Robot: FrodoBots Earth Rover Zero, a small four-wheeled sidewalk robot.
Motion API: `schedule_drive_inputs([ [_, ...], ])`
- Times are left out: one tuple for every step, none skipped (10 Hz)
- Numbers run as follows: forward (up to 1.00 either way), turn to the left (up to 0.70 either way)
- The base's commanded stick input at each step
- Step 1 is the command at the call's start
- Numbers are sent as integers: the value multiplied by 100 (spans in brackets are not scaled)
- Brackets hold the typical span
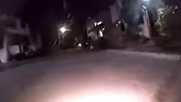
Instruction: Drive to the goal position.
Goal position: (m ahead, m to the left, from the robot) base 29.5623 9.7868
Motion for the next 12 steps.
schedule_drive_inputs([
  [85, 0],
  [85, 16],
  [85, 27],
  [85, 0],
  [85, 0],
  [85, 0],
  [85, 0],
  [85, 0],
  [85, 0],
  [85, 0],
  [85, 0],
  [85, 0],
])
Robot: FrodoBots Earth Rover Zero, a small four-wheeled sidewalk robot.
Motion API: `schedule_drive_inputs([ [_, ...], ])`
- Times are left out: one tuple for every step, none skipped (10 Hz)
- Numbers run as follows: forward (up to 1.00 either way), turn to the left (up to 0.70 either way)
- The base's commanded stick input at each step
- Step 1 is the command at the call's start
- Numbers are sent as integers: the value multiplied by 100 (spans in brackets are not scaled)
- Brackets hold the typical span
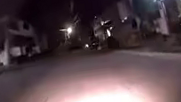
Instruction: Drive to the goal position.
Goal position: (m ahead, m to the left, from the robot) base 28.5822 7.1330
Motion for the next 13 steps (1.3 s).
schedule_drive_inputs([
  [85, 0],
  [85, 0],
  [85, 0],
  [85, 0],
  [85, 0],
  [85, 0],
  [85, 0],
  [85, 0],
  [85, 0],
  [85, 0],
  [85, 0],
  [85, 0],
  [85, 0],
])
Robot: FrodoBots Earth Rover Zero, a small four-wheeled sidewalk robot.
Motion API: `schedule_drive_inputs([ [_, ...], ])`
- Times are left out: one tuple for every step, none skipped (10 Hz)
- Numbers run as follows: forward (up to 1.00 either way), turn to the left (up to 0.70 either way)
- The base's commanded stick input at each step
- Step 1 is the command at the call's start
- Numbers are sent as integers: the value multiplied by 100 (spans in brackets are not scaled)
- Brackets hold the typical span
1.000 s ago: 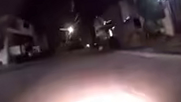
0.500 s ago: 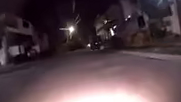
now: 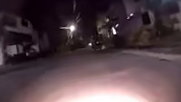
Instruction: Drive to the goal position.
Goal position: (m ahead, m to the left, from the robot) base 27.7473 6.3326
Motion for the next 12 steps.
schedule_drive_inputs([
  [85, 0],
  [85, 0],
  [85, 0],
  [85, 0],
  [85, 0],
  [85, 0],
  [85, 0],
  [85, 0],
  [85, 0],
  [85, 0],
  [85, 0],
  [85, 0],
])
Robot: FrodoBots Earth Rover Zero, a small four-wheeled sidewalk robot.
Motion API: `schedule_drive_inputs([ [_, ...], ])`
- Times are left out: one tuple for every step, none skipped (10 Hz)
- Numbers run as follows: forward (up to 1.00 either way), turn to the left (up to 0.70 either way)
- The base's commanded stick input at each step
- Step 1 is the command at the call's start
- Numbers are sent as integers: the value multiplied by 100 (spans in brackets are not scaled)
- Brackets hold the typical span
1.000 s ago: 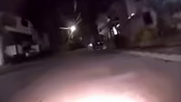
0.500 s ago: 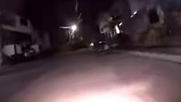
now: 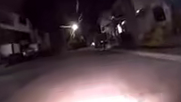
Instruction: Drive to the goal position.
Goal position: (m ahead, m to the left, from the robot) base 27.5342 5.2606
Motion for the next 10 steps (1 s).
schedule_drive_inputs([
  [85, 0],
  [85, 0],
  [85, 0],
  [85, 0],
  [85, 0],
  [85, 0],
  [85, 0],
  [85, 0],
  [85, 0],
  [85, 0],
])
